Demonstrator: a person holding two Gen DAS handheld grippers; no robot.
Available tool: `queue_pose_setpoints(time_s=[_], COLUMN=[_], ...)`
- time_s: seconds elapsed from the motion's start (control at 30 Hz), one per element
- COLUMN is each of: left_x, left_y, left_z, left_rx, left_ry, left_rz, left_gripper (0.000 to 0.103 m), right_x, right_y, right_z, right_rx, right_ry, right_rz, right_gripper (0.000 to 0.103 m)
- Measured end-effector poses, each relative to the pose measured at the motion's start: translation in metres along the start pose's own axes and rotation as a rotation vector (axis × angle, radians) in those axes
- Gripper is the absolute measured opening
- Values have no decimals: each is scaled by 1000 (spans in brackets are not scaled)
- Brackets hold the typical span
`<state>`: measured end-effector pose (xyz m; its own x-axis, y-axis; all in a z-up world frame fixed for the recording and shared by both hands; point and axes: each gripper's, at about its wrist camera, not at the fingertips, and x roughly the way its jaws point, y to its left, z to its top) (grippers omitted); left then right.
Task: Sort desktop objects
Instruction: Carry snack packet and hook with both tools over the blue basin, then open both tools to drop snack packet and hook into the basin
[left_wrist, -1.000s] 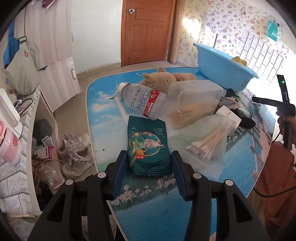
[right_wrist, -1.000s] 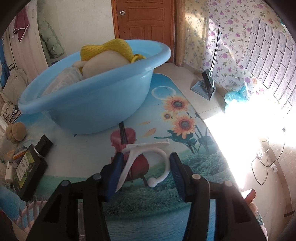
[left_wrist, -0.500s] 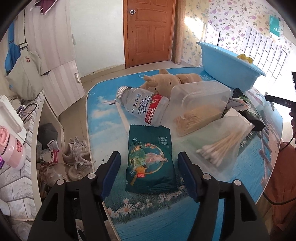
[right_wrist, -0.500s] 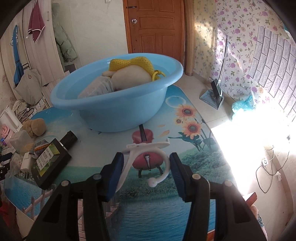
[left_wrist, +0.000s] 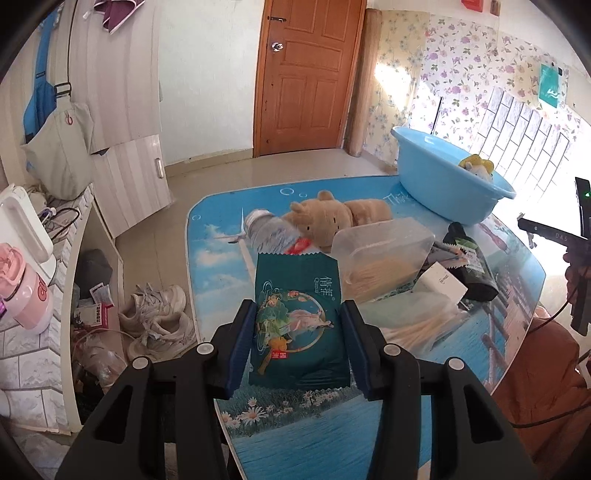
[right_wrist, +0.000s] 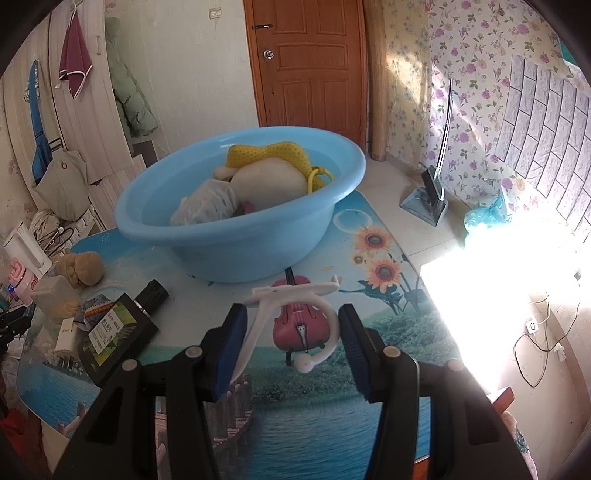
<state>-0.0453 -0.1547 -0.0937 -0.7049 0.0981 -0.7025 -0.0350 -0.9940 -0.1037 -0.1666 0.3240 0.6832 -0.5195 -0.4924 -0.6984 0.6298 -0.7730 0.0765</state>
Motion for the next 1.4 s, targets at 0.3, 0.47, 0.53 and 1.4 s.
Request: queue_pose_setpoints(time_s=[0.3,0.47,0.53,1.4], left_x=[-32,-29,-25,85], left_y=[-30,-56,-68,-216], left_z=[32,52,60,163], left_rx=[47,79,95,232], left_ry=[-73,-91,-96,-84], left_rz=[-39,-95,-116,-279], left_gripper=[46,46,46,47], right_x=[-27,-37,-38,27], right_y=[-1,11,14,-5], right_z=[12,20,23,67], right_rx=[27,2,-6,49], right_ry=[-68,-114,-127,-186], right_rz=[31,68,79,186], right_gripper=[51,51,51,51])
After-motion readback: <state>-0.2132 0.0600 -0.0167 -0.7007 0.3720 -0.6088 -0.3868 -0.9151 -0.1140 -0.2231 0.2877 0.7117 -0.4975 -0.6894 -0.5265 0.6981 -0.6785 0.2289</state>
